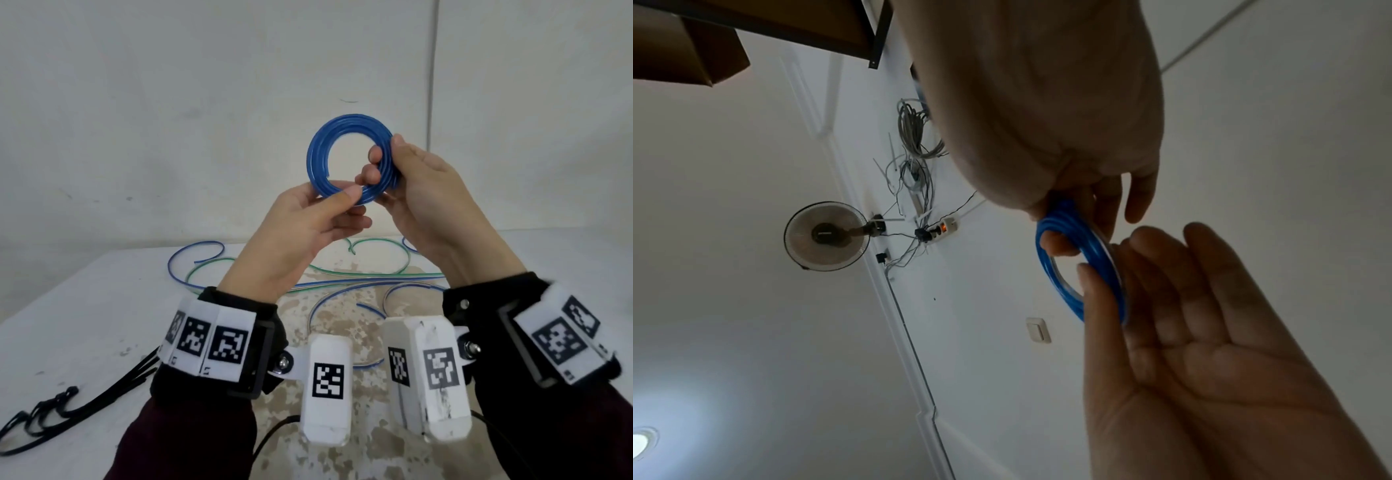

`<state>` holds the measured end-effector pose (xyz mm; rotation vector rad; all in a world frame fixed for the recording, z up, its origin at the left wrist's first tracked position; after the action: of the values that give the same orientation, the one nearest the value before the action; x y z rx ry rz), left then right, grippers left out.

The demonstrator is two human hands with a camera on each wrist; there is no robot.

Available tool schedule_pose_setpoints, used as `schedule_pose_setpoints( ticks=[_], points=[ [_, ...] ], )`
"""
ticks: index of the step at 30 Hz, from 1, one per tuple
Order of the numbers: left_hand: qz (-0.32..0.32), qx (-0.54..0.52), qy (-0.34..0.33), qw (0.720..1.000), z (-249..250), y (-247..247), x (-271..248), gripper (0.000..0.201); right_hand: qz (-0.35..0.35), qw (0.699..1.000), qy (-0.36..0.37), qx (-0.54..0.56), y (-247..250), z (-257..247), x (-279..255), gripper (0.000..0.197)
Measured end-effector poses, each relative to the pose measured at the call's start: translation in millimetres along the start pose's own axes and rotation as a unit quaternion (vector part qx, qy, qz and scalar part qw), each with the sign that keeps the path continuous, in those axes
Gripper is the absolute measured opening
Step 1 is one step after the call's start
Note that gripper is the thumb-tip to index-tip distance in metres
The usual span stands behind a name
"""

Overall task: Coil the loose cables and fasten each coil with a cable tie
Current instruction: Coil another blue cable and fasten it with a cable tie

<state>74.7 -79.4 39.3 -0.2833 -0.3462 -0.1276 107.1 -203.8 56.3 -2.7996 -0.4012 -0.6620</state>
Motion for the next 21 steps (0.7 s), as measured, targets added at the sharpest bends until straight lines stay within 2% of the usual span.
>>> schedule_pose_setpoints(
  ticks=[8, 11, 14, 17, 19, 21],
  points=[
    [0.002, 0.049, -0.023, 0.999, 0, 0, -5, 0.012, 0.021, 0.997, -0.046, 0.059, 1, 6, 0, 0.037],
    [-0.013, 0.112, 0.010, 0.994, 8, 1, -8, 0.029, -0.001, 0.997, -0.055, 0.053, -1, 5, 0, 0.037],
    [-0.001, 0.112, 0.034, 0.993, 21, 14, -9, 0.049, -0.091, 0.993, -0.059, -0.040, -10, 5, -6, 0.037],
    [-0.041, 0.116, 0.045, 0.991, 28, 22, -16, 0.039, -0.170, 0.973, -0.063, -0.140, -23, 8, -15, 0.038],
    [-0.061, 0.094, 0.062, 0.992, 30, 22, -25, 0.025, -0.187, 0.965, -0.068, -0.171, -31, 11, -18, 0.038],
    [-0.046, 0.061, 0.053, 0.996, 33, 23, -32, 0.018, -0.187, 0.967, -0.082, -0.155, -38, 14, -20, 0.036]
  ],
)
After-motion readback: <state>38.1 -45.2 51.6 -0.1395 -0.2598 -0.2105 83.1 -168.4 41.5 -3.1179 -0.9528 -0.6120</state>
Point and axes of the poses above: each hand's wrist, its own x-axis towards the middle knuckle, its own y-axis out of the back of the hand, z = x × y, the point moved 4 cm from there along x, towards the middle knuckle, and after that the axes turned 6 degrees about -x, right-handed, at the moved point
